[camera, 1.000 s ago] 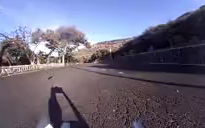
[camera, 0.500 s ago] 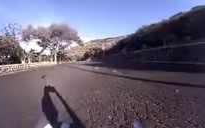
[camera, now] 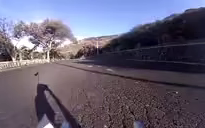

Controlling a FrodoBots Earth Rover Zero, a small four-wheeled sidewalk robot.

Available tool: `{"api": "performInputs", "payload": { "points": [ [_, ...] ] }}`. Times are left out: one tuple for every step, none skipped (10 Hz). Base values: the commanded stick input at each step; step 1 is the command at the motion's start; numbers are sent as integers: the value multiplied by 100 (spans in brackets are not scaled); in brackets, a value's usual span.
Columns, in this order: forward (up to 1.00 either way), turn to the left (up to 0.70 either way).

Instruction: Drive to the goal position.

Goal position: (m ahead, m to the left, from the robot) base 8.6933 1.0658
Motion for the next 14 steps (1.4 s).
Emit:
{"api": "performInputs", "payload": {
  "points": [
    [50, 0],
    [50, 0],
    [50, 0],
    [50, 0],
    [50, 0],
    [50, 0],
    [50, 0],
    [50, 0],
    [50, 0],
    [50, 0],
    [50, 0],
    [50, 0],
    [50, 0],
    [50, 0]
  ]
}}
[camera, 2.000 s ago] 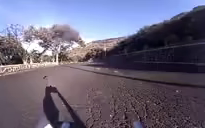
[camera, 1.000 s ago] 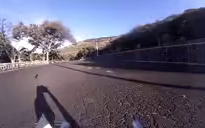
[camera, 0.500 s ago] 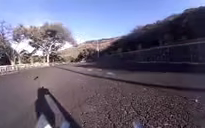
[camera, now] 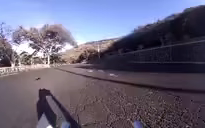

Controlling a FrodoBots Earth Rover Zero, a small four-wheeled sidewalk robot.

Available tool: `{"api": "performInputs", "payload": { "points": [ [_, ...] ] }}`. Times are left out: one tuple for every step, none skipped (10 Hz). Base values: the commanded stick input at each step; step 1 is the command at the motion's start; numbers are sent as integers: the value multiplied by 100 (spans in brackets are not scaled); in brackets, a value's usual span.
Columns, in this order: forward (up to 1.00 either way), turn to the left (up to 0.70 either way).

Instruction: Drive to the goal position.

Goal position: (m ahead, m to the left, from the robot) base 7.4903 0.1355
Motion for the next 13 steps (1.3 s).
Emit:
{"api": "performInputs", "payload": {
  "points": [
    [50, 0],
    [50, 0],
    [50, 0],
    [50, 0],
    [50, 0],
    [50, 0],
    [50, 0],
    [50, 0],
    [50, 0],
    [50, 0],
    [50, 0],
    [50, 0],
    [50, 0]
  ]
}}
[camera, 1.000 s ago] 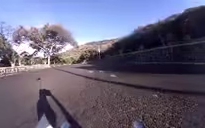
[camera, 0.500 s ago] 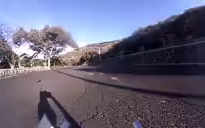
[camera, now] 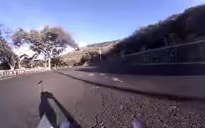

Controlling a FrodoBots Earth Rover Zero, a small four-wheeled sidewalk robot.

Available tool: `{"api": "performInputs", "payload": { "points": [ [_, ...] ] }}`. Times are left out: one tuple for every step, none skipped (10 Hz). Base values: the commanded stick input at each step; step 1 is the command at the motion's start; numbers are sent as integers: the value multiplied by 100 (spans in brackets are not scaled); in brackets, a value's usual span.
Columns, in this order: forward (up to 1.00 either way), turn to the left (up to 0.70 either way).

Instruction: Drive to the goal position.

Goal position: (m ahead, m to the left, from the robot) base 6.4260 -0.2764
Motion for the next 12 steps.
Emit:
{"api": "performInputs", "payload": {
  "points": [
    [50, 0],
    [50, 0],
    [50, 0],
    [50, 0],
    [50, 0],
    [50, 0],
    [50, 0],
    [50, 0],
    [50, 0],
    [50, 0],
    [50, 0],
    [50, 0]
  ]
}}
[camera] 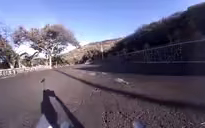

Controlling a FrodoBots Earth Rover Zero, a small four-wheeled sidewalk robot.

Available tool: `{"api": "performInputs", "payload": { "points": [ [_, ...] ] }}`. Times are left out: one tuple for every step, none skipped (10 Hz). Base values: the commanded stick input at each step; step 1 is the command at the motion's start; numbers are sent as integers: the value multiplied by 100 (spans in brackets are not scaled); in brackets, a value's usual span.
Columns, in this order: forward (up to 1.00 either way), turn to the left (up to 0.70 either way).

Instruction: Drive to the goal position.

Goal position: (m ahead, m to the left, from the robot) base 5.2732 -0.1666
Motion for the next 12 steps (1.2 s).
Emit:
{"api": "performInputs", "payload": {
  "points": [
    [50, 0],
    [50, 0],
    [50, 0],
    [50, 0],
    [50, 0],
    [50, 0],
    [50, 0],
    [50, 0],
    [50, 0],
    [50, 0],
    [50, 0],
    [50, 0]
  ]
}}
